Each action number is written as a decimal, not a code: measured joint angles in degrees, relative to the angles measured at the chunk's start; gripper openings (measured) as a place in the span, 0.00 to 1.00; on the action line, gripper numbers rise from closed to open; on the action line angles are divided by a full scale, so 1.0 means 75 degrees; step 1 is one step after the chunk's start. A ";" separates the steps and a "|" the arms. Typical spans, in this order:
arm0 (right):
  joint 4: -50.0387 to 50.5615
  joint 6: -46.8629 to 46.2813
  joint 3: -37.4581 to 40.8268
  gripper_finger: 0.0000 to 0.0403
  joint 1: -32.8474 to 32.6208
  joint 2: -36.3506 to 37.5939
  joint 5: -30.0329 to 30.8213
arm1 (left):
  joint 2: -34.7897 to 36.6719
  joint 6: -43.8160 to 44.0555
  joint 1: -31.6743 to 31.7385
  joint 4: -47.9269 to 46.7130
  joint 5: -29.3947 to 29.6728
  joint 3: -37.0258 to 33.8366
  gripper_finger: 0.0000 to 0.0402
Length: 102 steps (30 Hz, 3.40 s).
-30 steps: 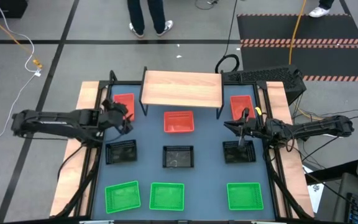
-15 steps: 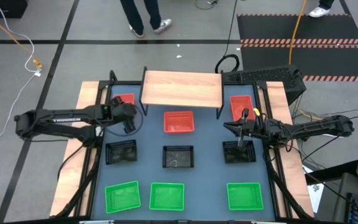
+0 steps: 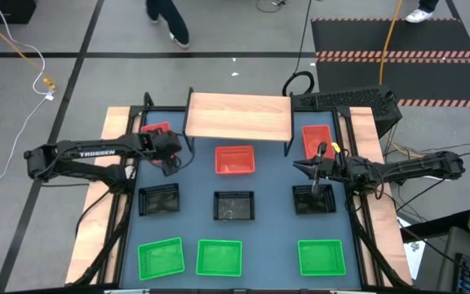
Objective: Stack baskets on shelf by color
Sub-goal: Put the left orange bin on the shelf
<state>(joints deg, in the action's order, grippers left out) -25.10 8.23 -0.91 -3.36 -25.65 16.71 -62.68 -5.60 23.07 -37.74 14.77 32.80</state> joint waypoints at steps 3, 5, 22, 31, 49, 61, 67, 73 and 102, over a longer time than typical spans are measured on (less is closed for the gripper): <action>0.0011 -0.0010 0.0000 0.08 0.0000 0.0000 0.0000 | 0.0000 -0.0074 0.0017 -0.0045 0.0002 0.0119 0.63; 0.0017 -0.0022 0.0000 0.08 0.0000 0.0000 0.0003 | 0.0009 -0.0125 0.0014 -0.0170 0.0007 0.0315 0.63; 0.0300 -0.0227 0.0003 0.08 0.0000 0.0000 0.0009 | -0.0421 0.0427 0.0018 -0.0803 0.0100 0.0758 0.63; 0.0311 -0.0190 0.0003 0.08 0.0003 0.0002 0.0171 | -0.1052 0.0820 -0.0027 -0.0866 0.0089 0.0758 0.63; 0.0476 -0.0385 0.0003 0.08 0.0003 0.0000 0.0419 | -0.1395 0.0942 0.0422 -0.0938 0.0813 0.0778 0.12; 0.0412 -0.1015 0.0003 0.08 0.0003 0.0003 0.0420 | -0.1387 0.2020 -0.0132 -0.3656 0.2267 0.3593 0.02; 0.0266 -0.1206 0.0003 0.08 0.0003 0.0002 0.0585 | -0.1387 0.0610 -0.0652 -0.4157 0.2313 0.5578 0.02; -0.0328 -0.0783 0.0003 0.08 0.0003 0.0003 0.0600 | -0.1620 -0.0771 -0.0944 -0.3872 0.2335 0.7240 0.02; -0.0746 -0.0617 0.0003 0.08 0.0009 0.0000 0.1186 | -0.4624 -0.0616 -0.1359 -0.3902 0.1370 0.8198 0.10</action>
<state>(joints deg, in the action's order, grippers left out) -30.70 3.60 -0.89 -3.29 -25.65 25.61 -97.36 -10.22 12.88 -67.00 25.04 94.28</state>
